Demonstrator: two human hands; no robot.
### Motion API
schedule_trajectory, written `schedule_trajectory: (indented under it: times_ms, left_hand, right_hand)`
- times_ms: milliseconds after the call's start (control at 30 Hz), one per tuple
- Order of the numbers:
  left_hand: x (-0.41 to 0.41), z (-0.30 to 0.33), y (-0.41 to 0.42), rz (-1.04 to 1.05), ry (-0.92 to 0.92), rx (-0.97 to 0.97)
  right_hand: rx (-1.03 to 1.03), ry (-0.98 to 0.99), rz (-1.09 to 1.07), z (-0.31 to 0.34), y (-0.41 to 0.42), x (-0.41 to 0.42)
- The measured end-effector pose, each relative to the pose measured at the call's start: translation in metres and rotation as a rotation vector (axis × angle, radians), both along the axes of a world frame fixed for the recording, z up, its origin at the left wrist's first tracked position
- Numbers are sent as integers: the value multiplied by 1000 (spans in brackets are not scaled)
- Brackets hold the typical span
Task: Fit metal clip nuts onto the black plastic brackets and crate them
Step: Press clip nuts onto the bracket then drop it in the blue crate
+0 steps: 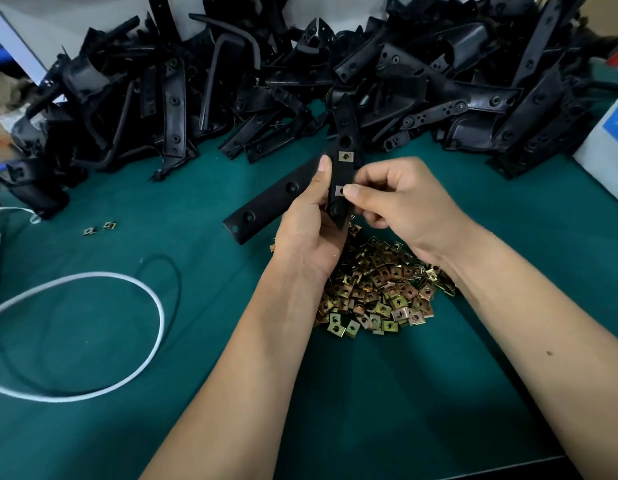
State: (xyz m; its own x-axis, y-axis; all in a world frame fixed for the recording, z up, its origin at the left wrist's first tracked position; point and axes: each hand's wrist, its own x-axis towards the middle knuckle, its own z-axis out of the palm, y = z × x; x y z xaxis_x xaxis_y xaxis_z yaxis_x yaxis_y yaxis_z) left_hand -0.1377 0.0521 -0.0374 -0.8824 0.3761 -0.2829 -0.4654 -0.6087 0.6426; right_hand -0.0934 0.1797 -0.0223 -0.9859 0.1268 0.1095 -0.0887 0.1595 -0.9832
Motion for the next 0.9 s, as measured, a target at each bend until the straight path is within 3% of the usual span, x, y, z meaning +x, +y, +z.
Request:
schedule_trajectory:
  times_ms: [100,200,333,500,633,900]
  left_hand:
    - [1,2,0,16,-16,10]
    - [1,4,0,54,7,33]
    - [8,5,7,104,20,-43]
    - [12,7,11,205,-5,-135]
    - [18,11,14,274,107,-209]
    - [56,34,76,147,440,-366]
  right_hand:
    - [12,-21,15,1,4,0]
    - [64,76,-102,1,0,0]
    - [-33,148,-197,0,-5,0]
    - [-115,94,-254,-2,-9,-3]
    - [-324,43,-204,1,-8,-2]
    - [-657,221,-354,30,30,59]
